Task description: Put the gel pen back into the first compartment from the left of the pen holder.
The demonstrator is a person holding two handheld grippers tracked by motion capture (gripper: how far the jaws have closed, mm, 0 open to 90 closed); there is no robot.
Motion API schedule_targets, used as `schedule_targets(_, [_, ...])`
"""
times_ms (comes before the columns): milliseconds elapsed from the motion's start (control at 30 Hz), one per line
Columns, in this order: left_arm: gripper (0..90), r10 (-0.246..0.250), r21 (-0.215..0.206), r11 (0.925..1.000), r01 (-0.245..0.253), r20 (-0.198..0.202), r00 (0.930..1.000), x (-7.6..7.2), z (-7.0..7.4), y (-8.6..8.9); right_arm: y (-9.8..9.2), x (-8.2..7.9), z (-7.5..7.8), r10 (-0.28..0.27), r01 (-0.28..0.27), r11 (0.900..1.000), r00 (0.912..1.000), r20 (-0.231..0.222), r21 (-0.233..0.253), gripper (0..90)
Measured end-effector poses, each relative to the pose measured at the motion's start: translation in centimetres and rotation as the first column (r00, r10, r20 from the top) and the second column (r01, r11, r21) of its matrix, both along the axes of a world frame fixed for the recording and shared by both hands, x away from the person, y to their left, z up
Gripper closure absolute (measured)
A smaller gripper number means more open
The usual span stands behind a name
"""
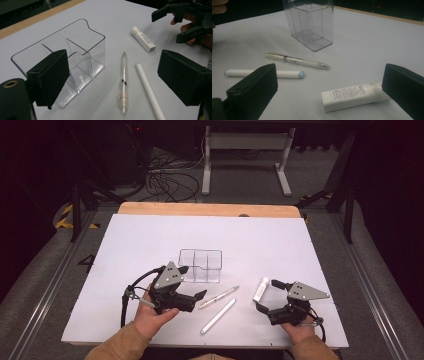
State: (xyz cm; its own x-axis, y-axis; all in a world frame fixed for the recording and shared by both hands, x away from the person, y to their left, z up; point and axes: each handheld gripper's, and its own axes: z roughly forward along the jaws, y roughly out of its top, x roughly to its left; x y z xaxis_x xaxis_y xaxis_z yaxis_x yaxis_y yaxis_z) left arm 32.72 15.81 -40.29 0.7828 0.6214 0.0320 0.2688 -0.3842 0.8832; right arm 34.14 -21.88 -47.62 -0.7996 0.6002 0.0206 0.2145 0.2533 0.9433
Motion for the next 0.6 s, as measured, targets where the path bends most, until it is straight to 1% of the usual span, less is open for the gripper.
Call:
schedule_targets(133, [11.3,-0.008,0.0,1.0,0.008,-0.008,0.9999,0.4,0.0,-0.7,0.0,0.0,0.0,0.004,-0.004,1.0,1.0,-0.002,0.0,1.0])
schedule_targets(300, [11.1,-0.021,0.007,0.9997,0.021,-0.006,0.9998,0.9,-0.1,-1.4,0.1,0.1,0.0,0.008,-0.008,1.0,0.9999,-0.006,0.001,1.4])
schedule_targets(433, [11.8,-0.032,0.006,0.9995,0.032,-0.032,0.999,1.2,-0.1,-1.8,0.0,0.0,0.0,0.011,-0.011,1.0,0.9999,-0.004,0.003,1.7])
schedule_targets(533, [13.1,-0.036,-0.003,0.9994,0.036,-0.04,0.9986,1.3,-0.1,-1.9,0.0,0.0,0.0,0.014,-0.014,1.0,0.9999,-0.003,0.004,1.8])
schedule_targets(600, [13.7,-0.036,-0.004,0.9993,0.036,-0.037,0.9986,1.3,-0.1,-1.9,0.1,0.0,0.0,0.016,-0.016,1.0,0.9999,-0.007,0.003,1.9])
